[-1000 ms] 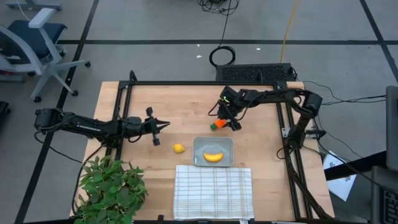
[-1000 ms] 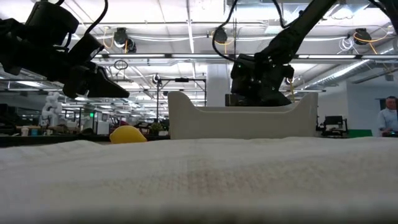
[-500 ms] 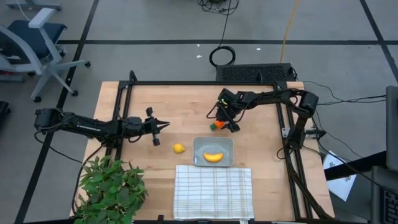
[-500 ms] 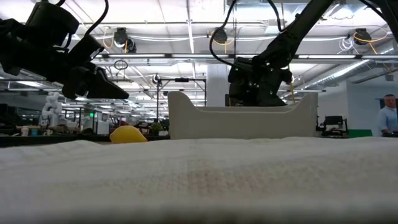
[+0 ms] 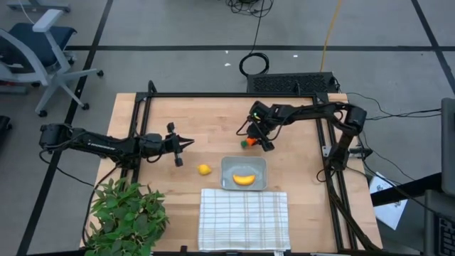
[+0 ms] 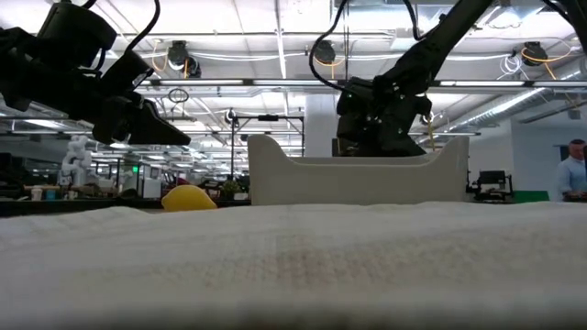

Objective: Pick and placing Produce into tupperware
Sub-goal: Put the orange carrot into the gray bin

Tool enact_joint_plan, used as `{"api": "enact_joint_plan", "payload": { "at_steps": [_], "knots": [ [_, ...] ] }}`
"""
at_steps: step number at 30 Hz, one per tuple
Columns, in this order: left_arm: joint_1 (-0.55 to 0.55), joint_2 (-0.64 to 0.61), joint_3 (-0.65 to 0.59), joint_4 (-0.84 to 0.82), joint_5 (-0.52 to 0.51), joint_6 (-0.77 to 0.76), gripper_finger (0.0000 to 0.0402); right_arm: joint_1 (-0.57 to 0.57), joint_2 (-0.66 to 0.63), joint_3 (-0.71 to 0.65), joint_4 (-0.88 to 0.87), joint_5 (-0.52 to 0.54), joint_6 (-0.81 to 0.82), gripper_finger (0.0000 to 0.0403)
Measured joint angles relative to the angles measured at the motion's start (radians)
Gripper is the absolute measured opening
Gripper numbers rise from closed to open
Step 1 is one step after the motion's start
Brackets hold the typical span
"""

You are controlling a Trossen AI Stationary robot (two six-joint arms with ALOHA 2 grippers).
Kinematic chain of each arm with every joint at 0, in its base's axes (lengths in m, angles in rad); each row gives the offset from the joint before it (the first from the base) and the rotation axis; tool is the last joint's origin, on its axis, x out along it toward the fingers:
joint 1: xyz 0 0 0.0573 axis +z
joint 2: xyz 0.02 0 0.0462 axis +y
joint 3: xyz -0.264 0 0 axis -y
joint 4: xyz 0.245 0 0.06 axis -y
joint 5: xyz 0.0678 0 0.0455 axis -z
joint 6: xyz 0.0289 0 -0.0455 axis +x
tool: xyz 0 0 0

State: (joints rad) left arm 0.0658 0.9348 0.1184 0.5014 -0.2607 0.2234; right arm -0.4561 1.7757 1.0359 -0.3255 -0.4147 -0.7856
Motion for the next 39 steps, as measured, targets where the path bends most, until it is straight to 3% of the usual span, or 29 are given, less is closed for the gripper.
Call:
{"api": "enact_joint_plan", "payload": {
  "at_steps": [6, 12, 23, 33, 39],
  "knots": [
    [0.000, 0.000, 0.000, -0.003, 0.000, -0.017, 0.0026, -0.002, -0.085, 0.000, -0.024, 0.034, 0.044, 0.0164],
    [0.000, 0.000, 0.000, -0.003, 0.000, -0.012, 0.0026, -0.002, -0.218, 0.000, -0.050, 0.078, 0.051, 0.0152],
    [0.000, 0.000, 0.000, -0.002, 0.000, -0.011, 0.0026, 0.115, -0.461, 0.000, -0.161, 0.071, 0.317, 0.0154],
    [0.000, 0.000, 0.000, 0.002, -0.001, 0.003, 0.0026, 0.260, -0.499, 0.000, -0.157, 0.074, 0.573, 0.0154],
    [0.000, 0.000, 0.000, 0.002, -0.002, 0.008, 0.0026, 0.319, -0.488, -0.001, -0.156, 0.074, 0.644, 0.0153]
  ]
}}
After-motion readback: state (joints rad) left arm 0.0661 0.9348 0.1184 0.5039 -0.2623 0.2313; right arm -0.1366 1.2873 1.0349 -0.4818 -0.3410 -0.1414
